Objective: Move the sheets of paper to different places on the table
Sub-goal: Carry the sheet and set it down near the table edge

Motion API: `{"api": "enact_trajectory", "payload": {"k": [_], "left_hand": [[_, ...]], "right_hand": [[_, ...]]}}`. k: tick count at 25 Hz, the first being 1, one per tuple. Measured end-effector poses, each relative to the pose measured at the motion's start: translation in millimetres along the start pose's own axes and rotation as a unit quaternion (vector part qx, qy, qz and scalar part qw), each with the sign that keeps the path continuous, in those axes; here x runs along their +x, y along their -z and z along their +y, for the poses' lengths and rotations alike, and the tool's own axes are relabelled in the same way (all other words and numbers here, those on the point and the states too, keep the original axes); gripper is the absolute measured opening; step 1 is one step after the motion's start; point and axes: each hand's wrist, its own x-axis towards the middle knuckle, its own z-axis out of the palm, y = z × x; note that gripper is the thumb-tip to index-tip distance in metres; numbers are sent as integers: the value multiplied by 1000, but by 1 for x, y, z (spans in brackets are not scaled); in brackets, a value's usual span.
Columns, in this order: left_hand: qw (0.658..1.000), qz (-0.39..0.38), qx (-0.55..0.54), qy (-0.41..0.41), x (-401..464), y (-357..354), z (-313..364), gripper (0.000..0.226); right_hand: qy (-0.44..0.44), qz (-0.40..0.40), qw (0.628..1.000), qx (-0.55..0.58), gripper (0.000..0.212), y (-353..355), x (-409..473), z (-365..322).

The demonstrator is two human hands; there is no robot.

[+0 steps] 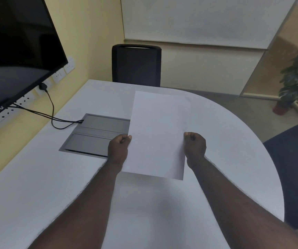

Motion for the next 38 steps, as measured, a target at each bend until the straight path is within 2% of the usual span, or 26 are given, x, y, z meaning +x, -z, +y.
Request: {"api": "enact_trajectory", "payload": {"k": [8,12,23,31,38], "left_hand": [[1000,-15,-8,-18,-56,36,16,11],[999,-18,-18,-38,-84,48,23,11],[995,-11,-40,-92,-172,105,53,11],[995,2,-32,-91,-205,192,59,18],[996,-19,-24,-85,-187,285,53,18]], "right_hand": [[16,-4,999,43,24,33,-61,-13],[26,-6,998,52,15,54,-88,-13],[81,6,992,97,12,102,-178,-23],[75,-25,990,117,18,73,-258,-22],[84,-20,990,114,15,11,-323,-30]]}}
